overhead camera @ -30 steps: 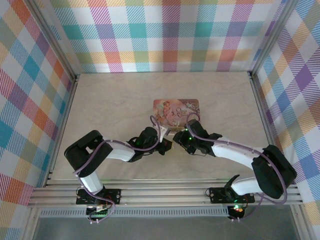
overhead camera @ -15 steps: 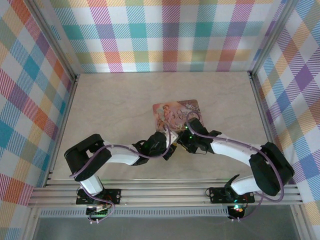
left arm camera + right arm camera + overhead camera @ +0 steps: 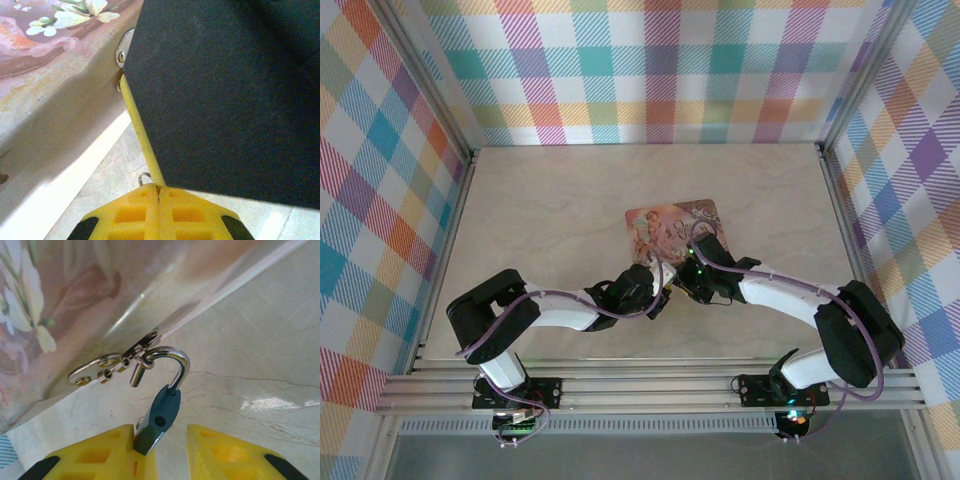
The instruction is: Unlock the padlock with the key
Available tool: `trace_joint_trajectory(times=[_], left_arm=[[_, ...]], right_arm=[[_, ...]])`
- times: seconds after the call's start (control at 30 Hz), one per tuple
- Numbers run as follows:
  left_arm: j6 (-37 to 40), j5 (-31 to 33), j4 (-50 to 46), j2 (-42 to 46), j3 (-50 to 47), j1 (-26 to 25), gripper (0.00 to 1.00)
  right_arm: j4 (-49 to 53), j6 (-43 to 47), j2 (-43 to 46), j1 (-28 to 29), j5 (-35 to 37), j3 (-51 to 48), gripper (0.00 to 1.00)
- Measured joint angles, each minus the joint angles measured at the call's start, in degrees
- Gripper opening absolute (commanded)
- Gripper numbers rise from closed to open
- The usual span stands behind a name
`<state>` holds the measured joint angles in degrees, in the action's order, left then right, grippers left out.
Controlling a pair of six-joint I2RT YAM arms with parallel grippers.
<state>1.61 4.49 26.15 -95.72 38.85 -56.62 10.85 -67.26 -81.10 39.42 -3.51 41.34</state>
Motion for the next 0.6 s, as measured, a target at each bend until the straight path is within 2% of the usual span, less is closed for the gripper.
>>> trace_joint_trajectory(times=[0.2, 0.3, 0.53, 0.6], left_arm=[[-0.1, 0.6, -0.4, 0.0, 0.0, 0.0, 0.0], [-0.6, 0.7, -0.5, 0.0, 0.0, 0.0, 0.0], [-2.6, 0.2, -0.3, 0.0, 0.2, 0.0, 0.0], [-2.0, -0.2, -0.1, -0.1, 0.5, -0.3, 0.0]], right_arm=[[-0.3, 0.4, -0.7, -0.2, -0.4, 0.3, 0.29], [-0.7, 0.6, -1.0, -0.5, -0.9, 0.3, 0.23], [-0.7, 1.6, -1.3, -1.3, -1.7, 0.4, 0.02], [-0.6, 1.5, -1.8, -1.8, -1.7, 0.4, 0.0]])
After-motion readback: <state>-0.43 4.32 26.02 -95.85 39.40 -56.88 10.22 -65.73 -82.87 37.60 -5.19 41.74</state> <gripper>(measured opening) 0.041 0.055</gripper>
